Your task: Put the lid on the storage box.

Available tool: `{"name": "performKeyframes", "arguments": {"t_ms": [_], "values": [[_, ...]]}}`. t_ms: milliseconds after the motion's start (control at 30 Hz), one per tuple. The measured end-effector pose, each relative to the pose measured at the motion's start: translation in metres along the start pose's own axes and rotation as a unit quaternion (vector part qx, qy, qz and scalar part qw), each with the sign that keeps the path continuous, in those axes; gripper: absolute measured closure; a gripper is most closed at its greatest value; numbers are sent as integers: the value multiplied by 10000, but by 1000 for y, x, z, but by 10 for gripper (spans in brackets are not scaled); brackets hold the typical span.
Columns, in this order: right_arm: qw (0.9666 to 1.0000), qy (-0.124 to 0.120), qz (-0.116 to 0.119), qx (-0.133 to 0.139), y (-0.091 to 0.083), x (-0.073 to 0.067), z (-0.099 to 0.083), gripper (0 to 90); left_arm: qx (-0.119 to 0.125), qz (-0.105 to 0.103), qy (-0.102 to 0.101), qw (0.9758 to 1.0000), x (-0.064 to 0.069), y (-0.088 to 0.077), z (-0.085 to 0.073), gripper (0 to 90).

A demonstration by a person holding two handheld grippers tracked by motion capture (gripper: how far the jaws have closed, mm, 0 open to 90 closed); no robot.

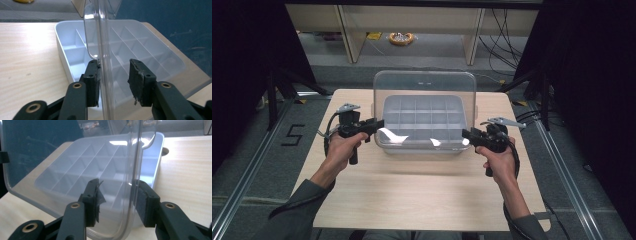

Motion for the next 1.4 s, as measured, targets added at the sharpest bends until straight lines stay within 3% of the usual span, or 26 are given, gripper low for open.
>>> {"name": "performKeyframes", "arguments": {"t_ms": [67, 100, 133, 233, 300, 333, 433, 467, 633, 667, 733, 800, 833, 900, 1033, 1133, 1233, 1300, 1400], "values": [[10000, 13, -44, 46, 8, 3, 8, 579, -65, 46, -27, 10000, -3, 7, 4, 604], [9996, 238, -113, -23, 11, 0, 10, 578, -76, 71, -41, 9999, -5, 11, 5, 602], [9999, 34, -114, 32, 15, 4, 13, 577, -105, 65, -76, 9999, -8, 14, 7, 603], [9997, 64, -230, 6, 23, 6, 17, 577, -113, 94, -207, 9997, -14, 25, 9, 599], [9993, 228, -281, -39, 27, 5, 18, 577, -128, 104, -300, 9994, -18, 32, 8, 594], [9995, 117, -299, -28, 31, 8, 19, 574, -170, 130, -316, 9993, -18, 34, 7, 587], [9994, 157, -302, -34, 34, 10, 19, 572, -230, 148, -380, 9989, -21, 38, 6, 584], [9983, 470, -327, -125, 36, 8, 16, 570, -237, 155, -385, 9989, -21, 39, 5, 584], [9992, 197, -339, -33, 41, 16, 16, 567, -316, 177, -380, 9986, -22, 43, 3, 584], [9989, 362, -294, -95, 41, 14, 15, 566, -297, 173, -403, 9986, -21, 43, 2, 584], [9990, 290, -317, -80, 41, 17, 16, 565, -303, 144, -430, 9985, -21, 44, 2, 584], [9980, 485, -396, -88, 41, 14, 15, 560, -326, 130, -421, 9985, -21, 44, 1, 583], [9989, 306, -340, -62, 41, 17, 16, 559, -326, 125, -447, 9984, -20, 44, 0, 582], [9990, 248, -361, -59, 43, 19, 16, 557, -342, 130, -473, 9982, -21, 44, -1, 582], [9990, 319, -306, -103, 43, 17, 15, 557, -368, 135, -459, 9982, -22, 43, -2, 582], [9991, 243, -334, -116, 45, 18, 15, 558, -358, 153, -479, 9981, -22, 44, -3, 583], [9980, 498, -339, -165, 46, 14, 13, 550, -382, 153, -489, 9980, -22, 44, -4, 583], [9986, 340, -374, -151, 48, 19, 14, 546, -422, 122, -466, 9979, -23, 44, -5, 583], [9985, 369, -385, -146, 49, 20, 14, 544, -393, 126, -563, 9976, -22, 45, -5, 582]]}}
Point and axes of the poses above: each handheld gripper's, and its own axes: y roughly forward along the jaws, z roughly out of its top, x roughly to its right, the point moved 2 cm from there along y, roughly forward along the jaws, and after that the axes turned 14 degrees about y, right-handed, at the moved point
